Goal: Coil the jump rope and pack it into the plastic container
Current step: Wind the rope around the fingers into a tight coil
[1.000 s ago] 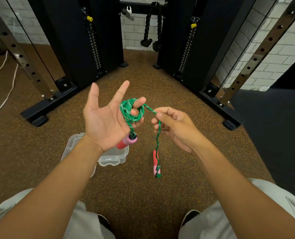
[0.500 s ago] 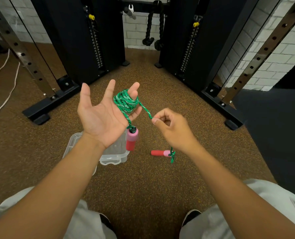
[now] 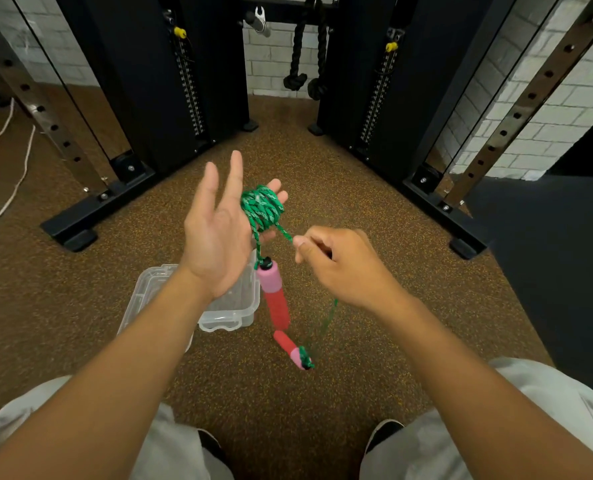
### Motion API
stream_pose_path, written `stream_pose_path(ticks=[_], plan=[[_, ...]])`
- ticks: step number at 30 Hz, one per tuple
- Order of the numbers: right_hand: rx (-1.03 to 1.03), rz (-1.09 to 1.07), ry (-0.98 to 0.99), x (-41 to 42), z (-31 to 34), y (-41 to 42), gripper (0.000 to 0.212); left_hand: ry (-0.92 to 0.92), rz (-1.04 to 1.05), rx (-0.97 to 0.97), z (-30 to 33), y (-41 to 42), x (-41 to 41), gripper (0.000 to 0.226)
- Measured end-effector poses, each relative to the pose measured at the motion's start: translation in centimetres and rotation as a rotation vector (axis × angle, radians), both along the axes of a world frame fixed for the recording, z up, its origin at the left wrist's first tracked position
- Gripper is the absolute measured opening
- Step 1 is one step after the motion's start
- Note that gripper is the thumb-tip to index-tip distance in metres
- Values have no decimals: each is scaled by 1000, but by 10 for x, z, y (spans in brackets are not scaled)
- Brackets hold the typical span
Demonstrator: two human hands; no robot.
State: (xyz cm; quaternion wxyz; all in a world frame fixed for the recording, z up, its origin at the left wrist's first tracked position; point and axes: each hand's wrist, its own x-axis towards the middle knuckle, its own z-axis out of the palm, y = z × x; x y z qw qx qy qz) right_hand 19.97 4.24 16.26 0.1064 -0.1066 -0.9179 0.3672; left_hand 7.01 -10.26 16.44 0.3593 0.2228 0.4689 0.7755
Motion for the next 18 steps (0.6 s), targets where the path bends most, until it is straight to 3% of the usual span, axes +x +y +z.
stream_pose_path(ticks=[2, 6, 9, 18], plan=[[19, 85, -30, 3, 6, 1, 24, 75, -60, -79, -2, 2, 4, 64], [259, 150, -6, 6, 17, 11, 21, 288, -169, -287, -6, 5, 18, 68], [184, 142, 49, 9, 24, 16, 20, 356, -226, -393, -13, 9, 28, 78], [-391, 28, 58, 12, 16, 30, 9, -64, -427, -180, 2, 9, 34, 86]])
